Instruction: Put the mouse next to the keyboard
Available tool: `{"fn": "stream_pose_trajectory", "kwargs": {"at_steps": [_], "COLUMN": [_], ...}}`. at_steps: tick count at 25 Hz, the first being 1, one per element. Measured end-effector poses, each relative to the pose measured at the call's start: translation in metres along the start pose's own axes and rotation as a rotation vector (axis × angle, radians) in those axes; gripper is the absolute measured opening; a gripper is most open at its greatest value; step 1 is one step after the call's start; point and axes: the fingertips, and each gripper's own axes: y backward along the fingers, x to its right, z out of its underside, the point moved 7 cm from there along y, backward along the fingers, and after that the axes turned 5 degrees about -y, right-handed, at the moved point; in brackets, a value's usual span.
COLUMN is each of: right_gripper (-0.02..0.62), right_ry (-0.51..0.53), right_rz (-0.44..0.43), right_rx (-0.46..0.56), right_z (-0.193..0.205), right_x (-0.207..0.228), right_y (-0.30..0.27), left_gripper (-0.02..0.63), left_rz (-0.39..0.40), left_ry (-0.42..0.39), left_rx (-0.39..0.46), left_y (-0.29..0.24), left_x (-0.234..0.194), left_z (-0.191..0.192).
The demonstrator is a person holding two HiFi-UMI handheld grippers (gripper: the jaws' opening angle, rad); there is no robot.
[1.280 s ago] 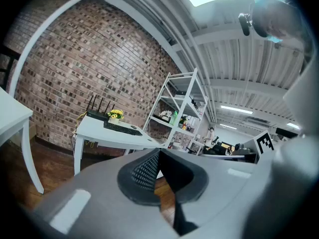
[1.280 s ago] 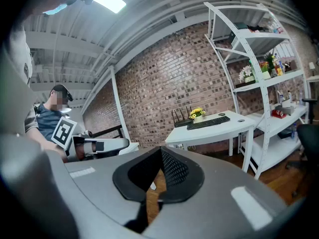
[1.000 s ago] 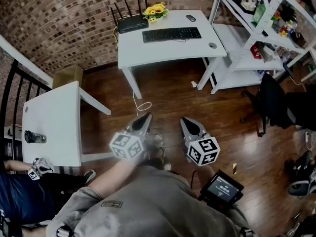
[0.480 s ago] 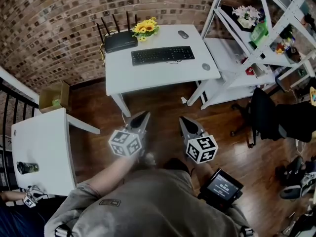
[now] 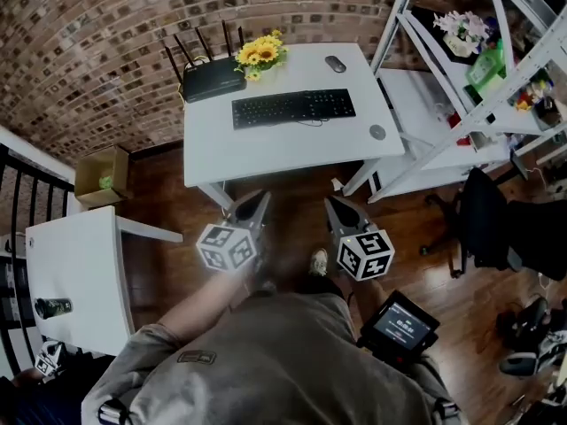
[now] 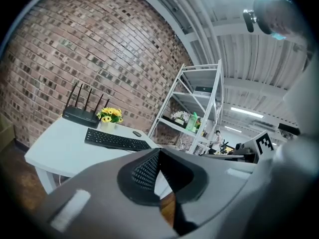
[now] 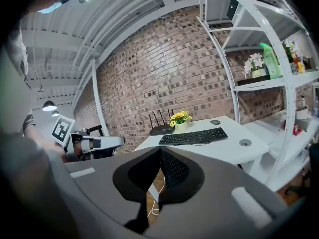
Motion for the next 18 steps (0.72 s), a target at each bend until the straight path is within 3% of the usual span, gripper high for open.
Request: {"fn": "stream_pose_trajectory", "kwargs": {"at_steps": [11, 18], "right_gripper": [0.012, 0.012], "right_ry": [-0.009, -0.012], "right_rz": [-0.131, -0.147], "right_rx": [-0.094, -0.131], "right_z": [-0.050, -0.064], "right_x": [0.112, 0.144], "right_y": [-0.047, -0.091], "left_gripper": [-0.003, -0.003], "left_rz": [-0.100, -0.129], "left_ry": [-0.011, -0.002], "left_rx": [-0.056, -0.086], "left_y": [-0.104, -0.142], "left_x": [0.019, -0.004], "left_z": [-0.012, -0.019]}}
